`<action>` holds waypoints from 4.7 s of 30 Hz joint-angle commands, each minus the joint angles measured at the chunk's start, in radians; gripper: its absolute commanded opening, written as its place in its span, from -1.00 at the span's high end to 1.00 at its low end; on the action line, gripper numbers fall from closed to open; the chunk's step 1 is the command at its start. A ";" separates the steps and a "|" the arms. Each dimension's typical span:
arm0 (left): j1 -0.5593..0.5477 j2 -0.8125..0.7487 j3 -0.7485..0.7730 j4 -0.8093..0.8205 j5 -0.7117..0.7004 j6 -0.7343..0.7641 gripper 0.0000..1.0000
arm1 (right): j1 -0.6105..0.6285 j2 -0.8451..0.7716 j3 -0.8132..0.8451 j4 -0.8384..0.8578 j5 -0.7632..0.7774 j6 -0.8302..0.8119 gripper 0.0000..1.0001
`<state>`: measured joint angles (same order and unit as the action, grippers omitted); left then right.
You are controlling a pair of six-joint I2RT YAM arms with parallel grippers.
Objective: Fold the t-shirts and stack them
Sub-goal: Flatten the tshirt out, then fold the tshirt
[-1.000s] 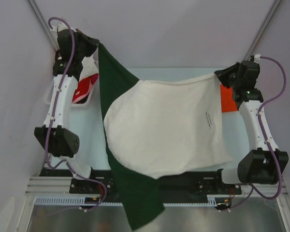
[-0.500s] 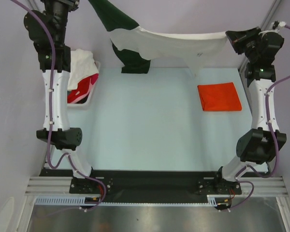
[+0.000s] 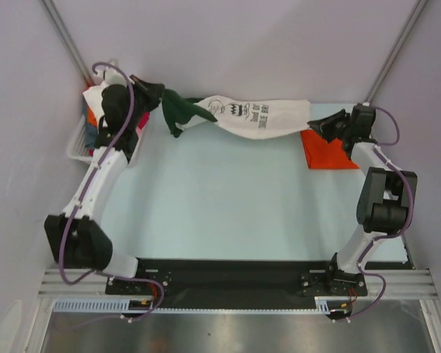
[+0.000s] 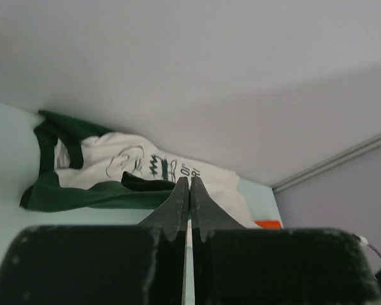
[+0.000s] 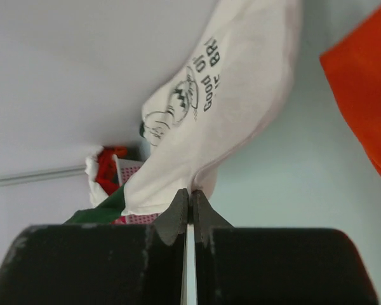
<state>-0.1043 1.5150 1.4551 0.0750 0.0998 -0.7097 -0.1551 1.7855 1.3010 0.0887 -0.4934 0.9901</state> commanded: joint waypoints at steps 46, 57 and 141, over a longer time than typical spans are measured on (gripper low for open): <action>-0.055 -1.176 -0.802 -0.577 -0.241 -0.059 0.99 | 0.058 -1.046 -0.976 -0.382 0.210 -0.275 1.00; -0.055 -0.932 -0.757 -0.380 -0.221 -0.073 0.99 | 0.101 -0.841 -0.841 -0.265 0.292 -0.271 1.00; 0.041 0.267 0.129 -0.100 -0.288 -0.073 0.99 | 0.178 0.075 -0.141 -0.139 0.484 -0.177 1.00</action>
<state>-0.0753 1.7840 1.5600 -0.0719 -0.1898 -0.7696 -0.0036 1.8587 1.1244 -0.0517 -0.0727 0.8124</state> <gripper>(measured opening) 0.008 0.032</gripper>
